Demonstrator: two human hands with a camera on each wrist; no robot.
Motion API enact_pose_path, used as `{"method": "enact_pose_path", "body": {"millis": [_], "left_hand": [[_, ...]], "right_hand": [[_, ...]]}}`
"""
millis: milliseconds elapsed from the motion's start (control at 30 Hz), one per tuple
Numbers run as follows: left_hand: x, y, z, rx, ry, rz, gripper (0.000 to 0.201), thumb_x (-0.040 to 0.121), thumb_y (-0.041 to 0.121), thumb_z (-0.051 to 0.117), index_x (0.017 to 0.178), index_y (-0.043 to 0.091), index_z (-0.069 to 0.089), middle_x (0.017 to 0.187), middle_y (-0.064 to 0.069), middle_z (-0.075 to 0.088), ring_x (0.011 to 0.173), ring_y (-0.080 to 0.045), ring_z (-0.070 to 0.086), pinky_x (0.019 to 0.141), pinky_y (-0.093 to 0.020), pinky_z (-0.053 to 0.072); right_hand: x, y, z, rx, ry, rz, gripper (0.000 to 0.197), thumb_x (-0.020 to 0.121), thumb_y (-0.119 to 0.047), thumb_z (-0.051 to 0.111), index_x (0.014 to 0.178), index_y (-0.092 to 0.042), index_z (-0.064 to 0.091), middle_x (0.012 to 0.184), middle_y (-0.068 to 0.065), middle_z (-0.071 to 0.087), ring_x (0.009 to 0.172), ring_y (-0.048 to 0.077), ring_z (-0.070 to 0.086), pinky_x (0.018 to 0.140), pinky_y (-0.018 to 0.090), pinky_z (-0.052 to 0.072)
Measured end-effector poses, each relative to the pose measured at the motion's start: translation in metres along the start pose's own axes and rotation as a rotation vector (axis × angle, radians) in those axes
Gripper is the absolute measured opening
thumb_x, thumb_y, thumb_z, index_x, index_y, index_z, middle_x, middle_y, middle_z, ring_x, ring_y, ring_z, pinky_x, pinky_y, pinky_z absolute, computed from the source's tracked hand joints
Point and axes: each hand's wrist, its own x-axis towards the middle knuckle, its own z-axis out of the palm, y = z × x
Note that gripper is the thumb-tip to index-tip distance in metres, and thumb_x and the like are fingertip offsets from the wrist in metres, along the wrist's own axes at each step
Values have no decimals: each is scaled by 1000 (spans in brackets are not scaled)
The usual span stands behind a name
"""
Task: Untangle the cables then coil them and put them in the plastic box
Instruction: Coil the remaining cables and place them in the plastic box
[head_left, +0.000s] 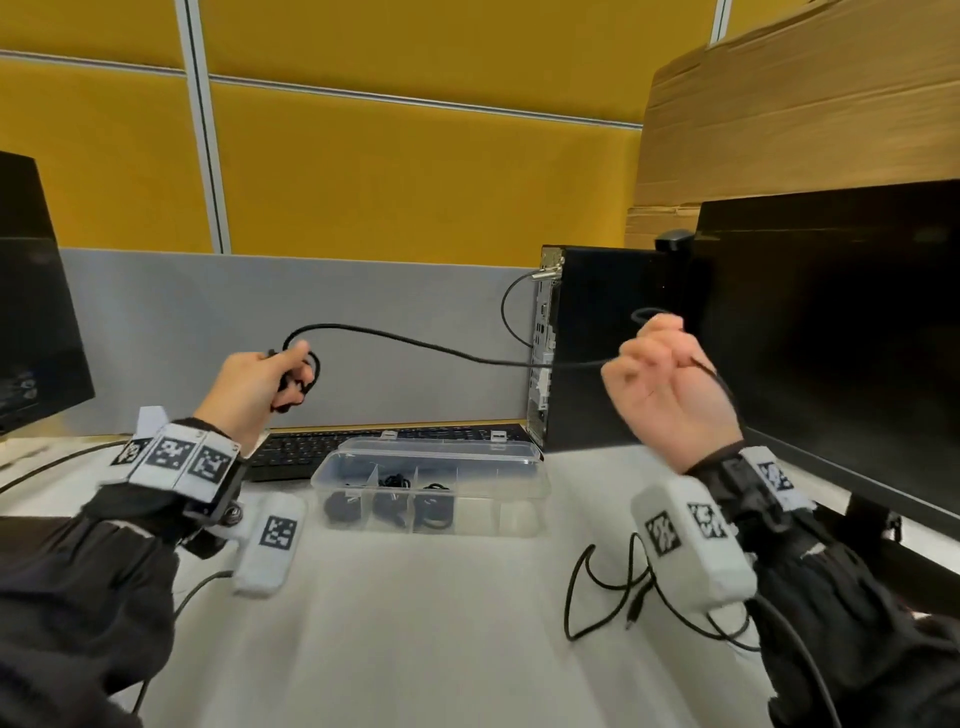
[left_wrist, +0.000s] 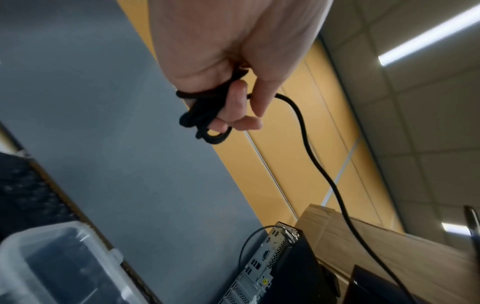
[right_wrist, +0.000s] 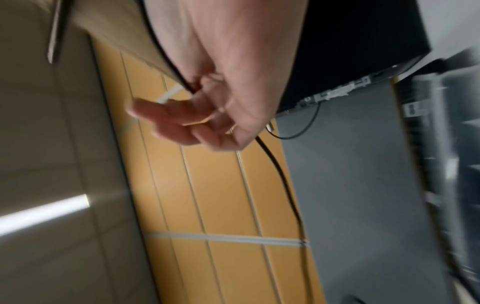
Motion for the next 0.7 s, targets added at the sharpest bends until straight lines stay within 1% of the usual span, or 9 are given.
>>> {"method": "enact_pose_path", "body": {"millis": [67,133,233,333,367,433,500,600,700], "left_hand": [[4,-6,-10,-1,69,-13,36,94,23,53,63,4,53,46,2,51,31,-5,33,55,-26,28],[6,-7,-18,5,104,-28,36,93,24,55,62,5,53,46,5,54,30,-5,33,53,-25,29],[5,-3,-16,57,97,-17,36,93,25,56,62,7,53,46,5,55,32,-5,36,47,-19,35],[2,3,-15,87,130,7,34,93,27,56,63,10,50,43,8,56,36,-5,41,52,-22,33],[0,5,-16,81,137,7,34,93,27,55,64,11,49,41,8,55,34,-4,41,53,-23,32],[-4,9,-14,142,114,3,36,94,26,54,63,9,49,36,7,51,30,-2,40,55,-25,32],[-16,13,2,263,22,8,39,94,25,53,60,7,51,33,6,47,30,-2,40,57,-24,36],[-41,24,41,385,-170,73,41,93,28,52,58,8,52,43,4,49,43,-9,45,54,-20,37],[-65,39,74,537,-320,212,43,95,32,49,59,9,56,40,9,47,39,-2,40,48,-12,34]], "right_hand": [[8,-15,0,-41,156,-135,31,93,-21,37,96,-15,67,88,-6,70,77,14,67,68,25,49],[14,-26,-2,-139,273,-229,41,100,-26,25,121,-19,59,120,-6,64,105,17,62,83,33,47],[24,-37,-14,-243,337,-240,46,101,-29,17,137,-20,43,136,2,54,122,27,49,93,46,41],[25,-51,-26,-329,429,-288,47,99,-26,20,144,-22,32,147,4,39,134,30,36,99,53,34],[23,-57,-27,-356,473,-298,47,98,-26,23,144,-23,31,148,4,38,136,31,33,98,54,34],[17,-61,-26,-530,526,-252,46,99,-26,27,145,-21,30,148,5,38,135,32,35,87,49,44],[13,-47,-14,-783,492,-119,44,101,-26,28,144,-17,32,146,6,40,133,30,38,84,43,47],[12,5,13,-1277,322,109,44,101,-33,31,142,-18,34,141,4,44,130,24,41,97,42,42],[9,61,26,-1720,-12,271,51,98,-41,38,144,-22,27,133,-6,44,122,8,42,96,26,38]]}}
